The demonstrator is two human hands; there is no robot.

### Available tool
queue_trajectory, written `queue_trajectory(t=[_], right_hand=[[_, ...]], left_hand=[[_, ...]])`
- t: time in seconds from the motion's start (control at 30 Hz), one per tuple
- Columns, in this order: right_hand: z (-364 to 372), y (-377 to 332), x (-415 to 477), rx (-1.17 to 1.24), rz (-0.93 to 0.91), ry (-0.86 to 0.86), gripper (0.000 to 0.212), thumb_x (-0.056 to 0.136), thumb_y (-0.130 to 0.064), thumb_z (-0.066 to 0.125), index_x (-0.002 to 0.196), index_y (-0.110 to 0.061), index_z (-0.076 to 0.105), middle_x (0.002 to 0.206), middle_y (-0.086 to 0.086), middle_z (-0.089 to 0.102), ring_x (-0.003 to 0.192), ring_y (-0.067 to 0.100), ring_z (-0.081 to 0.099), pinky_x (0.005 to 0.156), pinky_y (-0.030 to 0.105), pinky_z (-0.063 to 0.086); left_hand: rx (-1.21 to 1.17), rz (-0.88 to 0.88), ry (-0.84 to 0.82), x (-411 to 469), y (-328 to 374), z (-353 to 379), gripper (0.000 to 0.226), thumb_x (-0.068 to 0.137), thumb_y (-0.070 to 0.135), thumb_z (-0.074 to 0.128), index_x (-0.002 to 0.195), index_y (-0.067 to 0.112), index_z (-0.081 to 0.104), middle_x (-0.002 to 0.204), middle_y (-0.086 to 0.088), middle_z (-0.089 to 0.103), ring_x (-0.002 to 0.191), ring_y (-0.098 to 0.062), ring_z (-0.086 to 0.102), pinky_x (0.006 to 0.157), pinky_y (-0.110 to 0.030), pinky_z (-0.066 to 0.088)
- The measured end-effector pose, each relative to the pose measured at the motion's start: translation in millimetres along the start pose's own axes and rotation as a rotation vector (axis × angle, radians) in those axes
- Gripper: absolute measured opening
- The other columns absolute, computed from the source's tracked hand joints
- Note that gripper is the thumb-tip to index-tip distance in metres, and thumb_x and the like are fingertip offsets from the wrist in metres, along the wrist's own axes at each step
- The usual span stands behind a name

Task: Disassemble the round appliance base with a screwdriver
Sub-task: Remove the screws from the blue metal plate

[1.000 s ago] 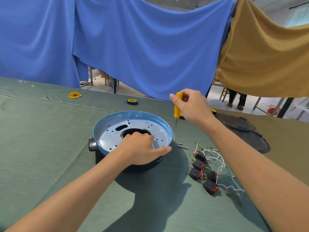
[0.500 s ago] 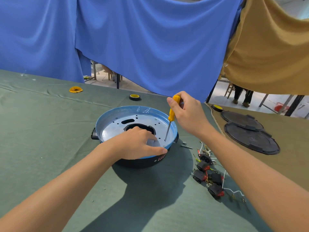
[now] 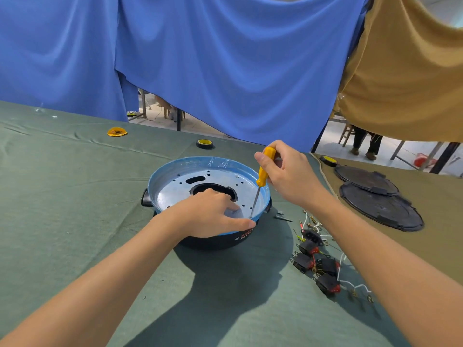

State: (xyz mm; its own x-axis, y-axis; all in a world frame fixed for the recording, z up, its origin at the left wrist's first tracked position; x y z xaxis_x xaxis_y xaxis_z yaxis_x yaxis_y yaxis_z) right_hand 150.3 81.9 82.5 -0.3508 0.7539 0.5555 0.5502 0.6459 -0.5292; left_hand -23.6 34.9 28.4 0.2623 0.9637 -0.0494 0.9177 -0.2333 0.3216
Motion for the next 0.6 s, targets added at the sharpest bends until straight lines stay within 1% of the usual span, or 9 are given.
queue_trajectory(t=[0.03, 0.1, 0.2, 0.27, 0.33, 0.4, 0.47, 0.53, 0.6], right_hand=[[-3.5, -3.1, 1.0, -0.049, -0.028, -0.029, 0.027, 0.095, -0.032, 0.055, 0.08, -0.01, 0.052, 0.056, -0.006, 0.049, 0.053, 0.006, 0.043, 0.052, 0.016, 0.036], [-11.5, -10.0, 6.3, -0.176, -0.046, -0.118, 0.029, 0.092, -0.032, 0.058, 0.077, -0.009, 0.051, 0.058, -0.002, 0.046, 0.053, 0.01, 0.038, 0.05, 0.018, 0.032], [-21.8, -21.8, 21.0, -0.396, 0.057, -0.294, 0.031, 0.086, -0.032, 0.06, 0.067, -0.01, 0.047, 0.057, 0.002, 0.045, 0.056, 0.02, 0.037, 0.051, 0.03, 0.032], [-25.9, -31.4, 30.7, -0.531, 0.15, -0.41, 0.03, 0.081, -0.031, 0.06, 0.062, -0.012, 0.048, 0.051, 0.002, 0.048, 0.053, 0.022, 0.039, 0.051, 0.028, 0.033], [-26.5, -41.2, 37.9, -0.641, 0.198, -0.551, 0.03, 0.081, -0.03, 0.06, 0.058, -0.011, 0.058, 0.043, -0.001, 0.054, 0.044, 0.018, 0.044, 0.048, 0.023, 0.036], [-25.2, -48.2, 43.4, -0.651, 0.249, -0.696, 0.034, 0.084, -0.031, 0.06, 0.058, -0.009, 0.064, 0.042, -0.001, 0.055, 0.037, 0.016, 0.041, 0.043, 0.02, 0.037], [-25.3, -51.2, 47.4, -0.604, 0.284, -0.779, 0.036, 0.087, -0.03, 0.062, 0.06, -0.007, 0.064, 0.044, 0.0, 0.053, 0.038, 0.016, 0.038, 0.04, 0.019, 0.035], [-26.2, -53.0, 48.9, -0.606, 0.249, -0.826, 0.032, 0.088, -0.029, 0.064, 0.067, -0.007, 0.068, 0.049, 0.0, 0.056, 0.044, 0.016, 0.042, 0.042, 0.021, 0.039], [-28.6, -54.6, 47.6, -0.647, 0.173, -0.845, 0.02, 0.087, -0.031, 0.066, 0.079, -0.014, 0.073, 0.052, -0.003, 0.06, 0.048, 0.013, 0.048, 0.047, 0.02, 0.045]], left_hand=[[-0.001, -0.007, -0.007, -0.6, 0.3, -0.4, 0.092, 0.066, 0.088, 0.033, 0.125, 0.025, 0.062, 0.133, 0.002, 0.056, 0.127, -0.024, 0.046, 0.104, -0.044, 0.039], [0.018, -0.015, -0.027, -1.9, 0.8, -0.7, 0.087, 0.071, 0.087, 0.039, 0.134, 0.028, 0.056, 0.144, 0.002, 0.048, 0.132, -0.023, 0.04, 0.107, -0.044, 0.036], [0.093, -0.007, -0.06, -3.3, 2.1, -0.2, 0.083, 0.075, 0.082, 0.048, 0.139, 0.029, 0.05, 0.145, 0.0, 0.045, 0.132, -0.024, 0.037, 0.105, -0.044, 0.036], [0.105, -0.003, -0.06, -4.4, 3.4, -0.1, 0.077, 0.078, 0.076, 0.052, 0.139, 0.029, 0.05, 0.145, -0.002, 0.044, 0.133, -0.026, 0.036, 0.105, -0.045, 0.036], [0.109, 0.012, -0.052, -4.0, 4.2, -0.5, 0.071, 0.081, 0.071, 0.053, 0.135, 0.024, 0.053, 0.142, -0.005, 0.046, 0.13, -0.028, 0.038, 0.104, -0.047, 0.038], [0.101, 0.019, -0.053, -3.0, 4.4, -0.5, 0.069, 0.082, 0.069, 0.053, 0.135, 0.023, 0.053, 0.141, -0.006, 0.047, 0.129, -0.029, 0.04, 0.103, -0.047, 0.039], [0.089, 0.021, -0.058, -2.2, 4.4, -0.4, 0.071, 0.082, 0.069, 0.053, 0.137, 0.025, 0.051, 0.142, -0.005, 0.047, 0.13, -0.028, 0.04, 0.103, -0.046, 0.039], [0.082, 0.019, -0.053, -1.7, 3.8, -0.2, 0.071, 0.082, 0.069, 0.054, 0.138, 0.026, 0.051, 0.142, -0.004, 0.047, 0.13, -0.028, 0.04, 0.102, -0.045, 0.038], [0.082, 0.021, -0.048, -1.7, 4.0, 0.0, 0.069, 0.082, 0.068, 0.054, 0.136, 0.025, 0.054, 0.14, -0.005, 0.049, 0.128, -0.028, 0.042, 0.101, -0.044, 0.039]])
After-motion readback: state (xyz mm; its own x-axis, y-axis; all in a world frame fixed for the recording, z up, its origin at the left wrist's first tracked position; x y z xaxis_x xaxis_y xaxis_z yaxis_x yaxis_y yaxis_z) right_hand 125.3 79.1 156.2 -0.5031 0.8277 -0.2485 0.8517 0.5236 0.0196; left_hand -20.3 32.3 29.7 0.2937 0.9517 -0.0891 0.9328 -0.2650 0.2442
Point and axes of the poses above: each hand's wrist, its own x-axis towards the middle knuckle, its own z-axis out of the palm, y = z × x, the point moved 1 cm from there along x, towards the middle knuckle
